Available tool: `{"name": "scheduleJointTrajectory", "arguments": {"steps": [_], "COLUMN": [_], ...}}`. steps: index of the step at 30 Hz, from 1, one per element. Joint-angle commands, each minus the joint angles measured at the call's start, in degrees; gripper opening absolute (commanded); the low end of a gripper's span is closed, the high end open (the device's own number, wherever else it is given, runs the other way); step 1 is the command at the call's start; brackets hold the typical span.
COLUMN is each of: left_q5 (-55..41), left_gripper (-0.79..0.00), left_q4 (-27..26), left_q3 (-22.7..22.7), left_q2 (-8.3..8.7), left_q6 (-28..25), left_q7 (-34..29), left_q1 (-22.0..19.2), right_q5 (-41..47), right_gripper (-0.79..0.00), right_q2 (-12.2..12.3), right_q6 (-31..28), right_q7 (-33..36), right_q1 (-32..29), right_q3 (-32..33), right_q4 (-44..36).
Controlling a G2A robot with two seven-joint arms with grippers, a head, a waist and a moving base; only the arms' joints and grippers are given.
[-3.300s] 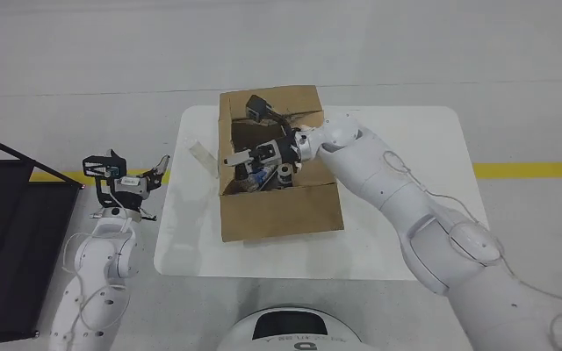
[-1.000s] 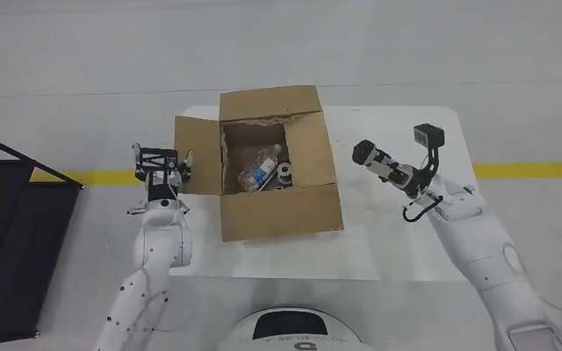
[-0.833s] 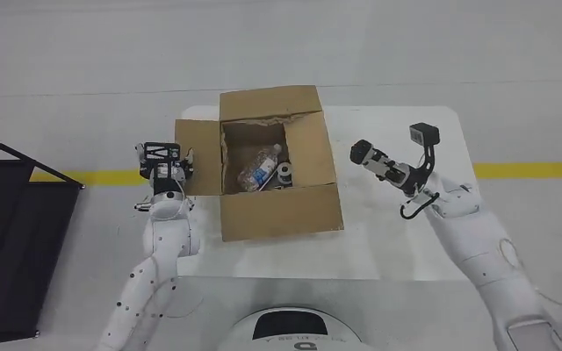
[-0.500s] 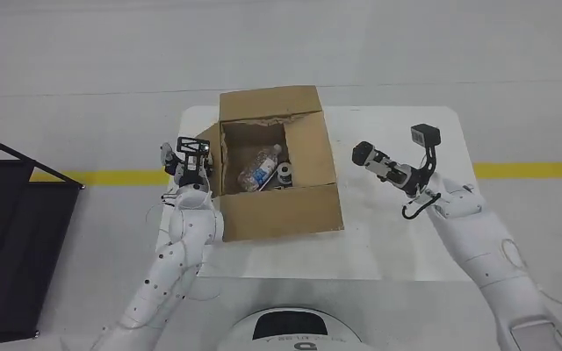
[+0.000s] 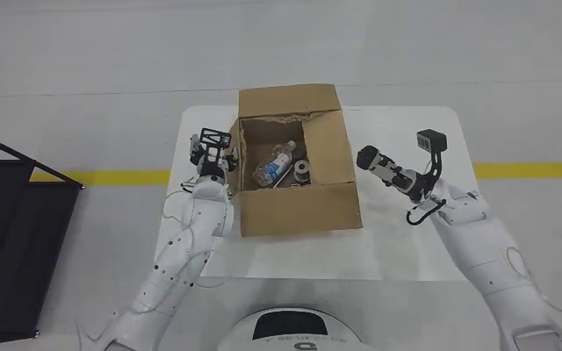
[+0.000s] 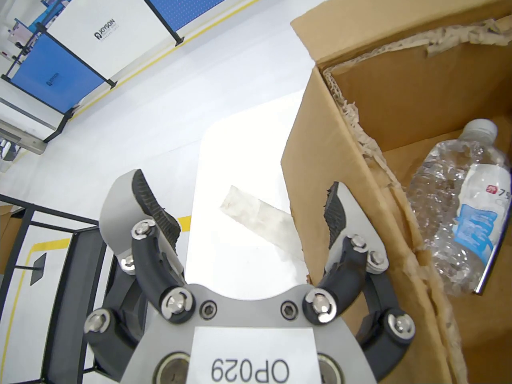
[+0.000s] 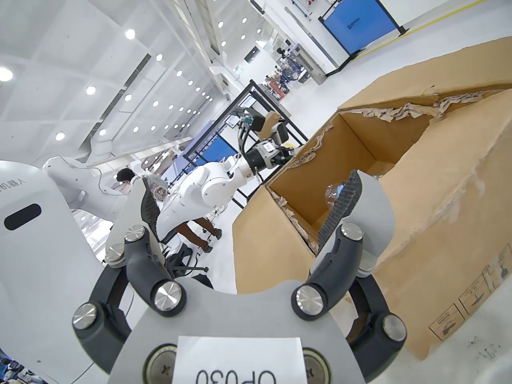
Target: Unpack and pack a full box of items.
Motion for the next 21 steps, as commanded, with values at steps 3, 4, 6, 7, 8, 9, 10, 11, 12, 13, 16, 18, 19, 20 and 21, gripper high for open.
{"name": "scheduleJointTrajectory", "arguments": {"steps": [3,4,6,7,8,9,10,11,12,13,16,18,19,20,21], "left_q5": [-1.33,-2.17,-3.74,-5.04,-6.15,-6.45,-6.5,-7.34,-8.6,-9.57,-9.57,-9.57,-9.57,-9.57,-9.57], "left_gripper": [0.0,0.0,0.0,0.0,0.0,0.0,0.0,0.0,0.0,0.0,0.0,0.0,0.0,0.0,0.0], "left_q4": [-3.11,-4.5,-8.51,-10.97,-13.45,-15.53,-17.55,-19.1,-20.66,-21.98,-21.98,-21.98,-21.98,-21.98,-21.98], "left_q3": [-2.32,-3.26,-5.25,-6.09,-6.89,-7.51,-7.51,-7.57,-7.56,-8.09,-8.09,-8.09,-8.09,-8.09,-8.09], "left_q2": [0.09,0.19,0.44,0.57,0.73,0.93,1.14,1.31,1.51,1.66,1.66,1.66,1.66,1.66,1.66], "left_q6": [1.22,1.15,0.46,-0.73,-2.4,-4.55,-7.67,-10.78,-14.62,-16.64,-16.64,-16.64,-16.64,-16.64,-16.64], "left_q7": [3.36,4.16,5.87,6.53,7.12,7.77,8.4,8.28,7.77,7.43,7.43,7.43,7.43,7.43,7.43], "left_q1": [1.78,2.74,5.04,6.41,7.61,8.76,9.97,11.1,12.07,12.96,12.96,12.96,12.96,12.96,12.96], "right_q5": [-0.02,-0.04,0.08,0.23,0.47,0.66,1.02,1.3,1.6,1.98,2.98,2.98,2.98,2.98,2.98], "right_gripper": [0.0,0.0,0.0,0.0,0.0,0.0,0.0,0.0,0.0,0.0,0.0,0.0,0.0,0.0,0.0], "right_q2": [-0.08,-0.09,-0.12,-0.13,-0.15,-0.15,-0.17,-0.19,-0.21,-0.25,-0.28,-0.28,-0.28,-0.28,-0.28], "right_q6": [0.0,0.0,0.0,0.0,0.0,0.0,0.0,0.0,0.0,0.0,0.0,0.0,0.0,0.0,0.0], "right_q7": [0.0,0.0,0.0,0.0,0.0,0.0,0.0,0.0,0.0,0.0,0.0,0.0,0.0,0.0,0.0], "right_q1": [-0.57,-0.82,-1.37,-1.71,-2.07,-2.44,-2.78,-3.04,-3.21,-3.32,-3.1,-3.1,-3.1,-3.1,-3.1], "right_q3": [0.84,1.2,2.14,2.63,3.16,3.66,4.14,4.47,4.69,4.64,4.15,4.15,4.15,4.15,4.15], "right_q4": [-0.64,-0.82,-0.95,-1.09,-1.22,-1.3,-1.18,-1.03,-0.74,-0.32,0.45,0.45,0.45,0.45,0.45]}}
